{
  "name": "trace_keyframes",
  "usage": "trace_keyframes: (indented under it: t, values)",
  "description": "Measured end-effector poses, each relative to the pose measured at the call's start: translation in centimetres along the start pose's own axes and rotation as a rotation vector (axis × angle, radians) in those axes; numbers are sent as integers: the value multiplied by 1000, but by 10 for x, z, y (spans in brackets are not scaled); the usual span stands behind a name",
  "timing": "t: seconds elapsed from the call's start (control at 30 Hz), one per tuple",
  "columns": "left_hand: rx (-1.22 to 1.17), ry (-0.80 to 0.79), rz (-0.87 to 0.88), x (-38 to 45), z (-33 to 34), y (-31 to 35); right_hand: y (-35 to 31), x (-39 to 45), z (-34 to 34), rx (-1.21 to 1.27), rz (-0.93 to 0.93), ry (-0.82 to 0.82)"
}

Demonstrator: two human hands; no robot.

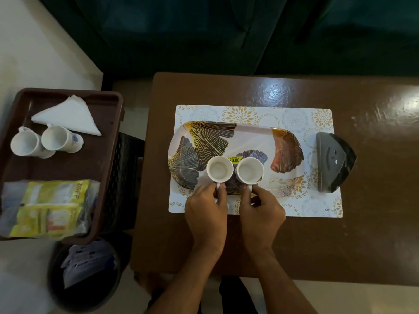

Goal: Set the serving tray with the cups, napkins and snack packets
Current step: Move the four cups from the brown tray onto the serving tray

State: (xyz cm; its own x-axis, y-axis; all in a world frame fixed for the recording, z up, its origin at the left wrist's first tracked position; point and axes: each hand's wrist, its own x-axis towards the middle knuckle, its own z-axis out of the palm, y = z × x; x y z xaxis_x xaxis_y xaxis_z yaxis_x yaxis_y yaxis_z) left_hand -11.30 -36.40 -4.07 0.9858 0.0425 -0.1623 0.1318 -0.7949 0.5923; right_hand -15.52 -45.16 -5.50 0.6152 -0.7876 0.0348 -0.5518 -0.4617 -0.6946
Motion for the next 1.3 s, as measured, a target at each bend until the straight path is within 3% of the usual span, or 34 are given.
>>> trace_keyframes:
  t: [0.27,0.4,0.5,0.7,0.9,1.3]
  values:
    - [-46,11,-1,-6,-12,-2,-5,-3,-8,-6,-27,92]
    - [-56,43,3,-2,-26,-6,-15,0,-12,-108,-132,208]
    - [-29,36,30,12,-44,-12,-37,2,-6,-60,-224,201]
    - [34,90,77,57,-102,-46,-106,1,35,3,-371,52]
    - [149,141,105,117,-169,-113,-180,-12,99,21,-553,-196]
    - [246,173,149,235,-273,-225,-304,-56,233,-42,-659,-593]
